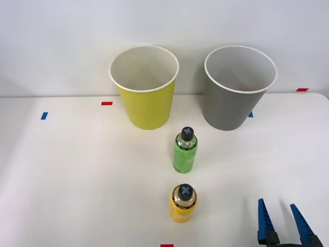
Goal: Put cans in the gray bin, plastic bottles in the light green bin
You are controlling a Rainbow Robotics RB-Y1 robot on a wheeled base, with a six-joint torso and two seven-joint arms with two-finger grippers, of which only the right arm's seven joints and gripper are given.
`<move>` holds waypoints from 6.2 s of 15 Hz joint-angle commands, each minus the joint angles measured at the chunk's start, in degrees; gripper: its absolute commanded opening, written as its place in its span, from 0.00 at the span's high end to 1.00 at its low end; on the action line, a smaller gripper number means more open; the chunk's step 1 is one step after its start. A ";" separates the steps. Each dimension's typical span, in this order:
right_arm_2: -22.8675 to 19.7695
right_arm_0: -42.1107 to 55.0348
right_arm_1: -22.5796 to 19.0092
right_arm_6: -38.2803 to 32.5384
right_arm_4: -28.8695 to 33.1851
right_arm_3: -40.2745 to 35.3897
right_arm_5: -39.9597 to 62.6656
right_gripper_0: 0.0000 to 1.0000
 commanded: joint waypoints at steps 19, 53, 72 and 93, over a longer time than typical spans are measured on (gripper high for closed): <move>0.00 0.00 0.00 0.00 0.00 0.00 0.00 0.00; 23.38 -1.50 -26.81 31.29 -23.82 -0.44 -12.57 0.00; 54.14 -24.35 -45.35 51.15 -38.76 -0.35 -18.10 0.00; 62.58 -41.13 -32.43 59.50 -47.20 8.00 -8.08 0.00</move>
